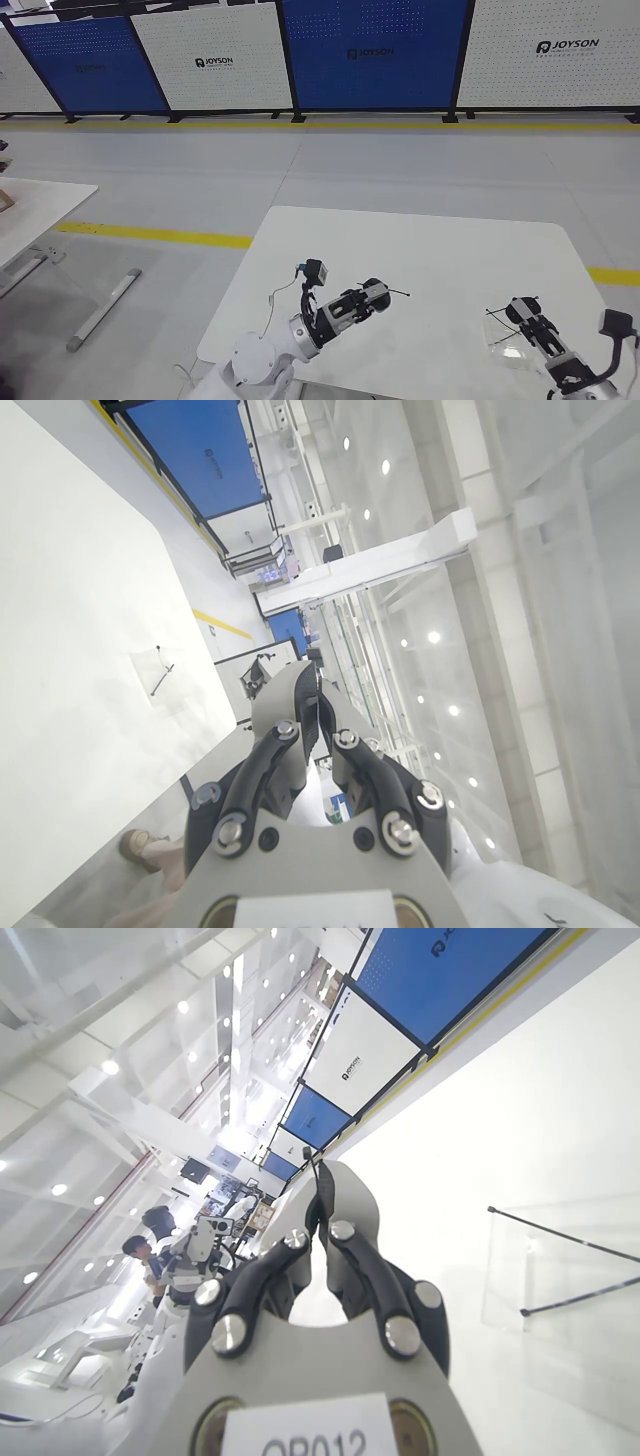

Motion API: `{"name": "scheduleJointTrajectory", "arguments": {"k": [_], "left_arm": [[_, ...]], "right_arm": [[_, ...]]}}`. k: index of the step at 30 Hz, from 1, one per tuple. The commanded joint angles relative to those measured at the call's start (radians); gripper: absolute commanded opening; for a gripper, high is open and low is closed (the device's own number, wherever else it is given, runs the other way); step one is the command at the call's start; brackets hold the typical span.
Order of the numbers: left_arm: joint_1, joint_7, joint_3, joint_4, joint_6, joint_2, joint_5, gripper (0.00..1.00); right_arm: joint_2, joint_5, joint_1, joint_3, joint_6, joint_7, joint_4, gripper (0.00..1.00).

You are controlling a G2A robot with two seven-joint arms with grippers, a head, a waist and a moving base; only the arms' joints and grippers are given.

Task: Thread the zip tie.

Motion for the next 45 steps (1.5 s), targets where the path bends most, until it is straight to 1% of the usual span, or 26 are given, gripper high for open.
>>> {"name": "scheduleJointTrajectory", "arguments": {"k": [1,3,4,5,6,7,8,18,19,20,21,23,24,26,27,28,42,44,45], "left_arm": [[-0.015,-0.001,0.036,0.017,0.016,-0.003,0.022,0.00],[-0.032,0.005,0.072,0.041,0.027,-0.007,0.051,0.00],[-0.046,0.013,0.097,0.058,0.030,-0.010,0.060,0.00],[-0.059,0.027,0.111,0.074,0.028,-0.013,0.077,0.00],[-0.072,0.053,0.126,0.093,0.023,-0.016,0.113,0.00],[-0.083,0.090,0.151,0.117,0.016,-0.021,0.130,0.00],[-0.091,0.113,0.166,0.131,0.009,-0.027,0.111,0.00],[-0.091,0.113,0.166,0.131,0.009,-0.027,0.111,0.00],[-0.093,0.128,0.164,0.135,0.016,-0.027,0.117,0.00],[-0.099,0.163,0.162,0.138,0.026,-0.028,0.150,0.00],[-0.104,0.197,0.178,0.138,0.035,-0.031,0.186,0.00],[-0.119,0.211,0.202,0.142,0.036,-0.036,0.195,0.00],[-0.133,0.239,0.214,0.155,0.034,-0.040,0.220,0.00],[-0.149,0.256,0.238,0.178,0.030,-0.047,0.211,0.00],[-0.164,0.260,0.250,0.200,0.035,-0.051,0.207,0.00],[-0.173,0.252,0.259,0.209,0.035,-0.055,0.191,0.00],[-0.173,0.252,0.259,0.209,0.035,-0.055,0.191,0.00],[-0.173,0.252,0.259,0.209,0.035,-0.055,0.191,0.00],[-0.173,0.252,0.259,0.209,0.035,-0.055,0.191,0.00]], "right_arm": [[0.000,0.000,0.000,0.000,0.000,0.000,0.000,0.00],[0.000,0.000,0.000,0.000,0.000,0.000,0.000,0.00],[0.000,0.000,0.000,0.000,0.000,0.000,0.000,0.00],[0.000,0.000,0.000,0.000,0.000,0.000,0.000,0.00],[0.000,0.000,0.000,0.000,0.000,0.000,0.000,0.00],[0.000,0.000,0.000,0.000,0.000,0.000,0.000,0.00],[0.000,0.000,0.000,0.000,0.000,0.000,0.000,0.00],[-0.002,-0.002,0.006,-0.004,0.006,-0.005,0.002,0.00],[-0.004,-0.001,0.008,-0.011,0.003,-0.006,0.000,0.00],[-0.005,-0.004,0.008,-0.023,-0.001,-0.007,-0.003,0.00],[-0.008,-0.016,0.009,-0.040,-0.005,-0.014,-0.008,0.00],[-0.013,-0.039,0.012,-0.065,-0.006,-0.036,-0.017,0.00],[-0.016,-0.049,0.013,-0.084,-0.009,-0.050,-0.024,0.00],[-0.020,-0.062,0.016,-0.108,-0.012,-0.066,-0.030,0.00],[-0.024,-0.084,0.021,-0.119,-0.007,-0.096,-0.028,0.00],[-0.025,-0.096,0.022,-0.124,-0.003,-0.109,-0.028,0.00],[-0.025,-0.096,0.022,-0.124,-0.003,-0.109,-0.028,0.00],[-0.028,-0.096,0.027,-0.135,0.002,-0.113,-0.030,0.00],[-0.031,-0.113,0.031,-0.143,0.005,-0.137,-0.031,0.00]]}}
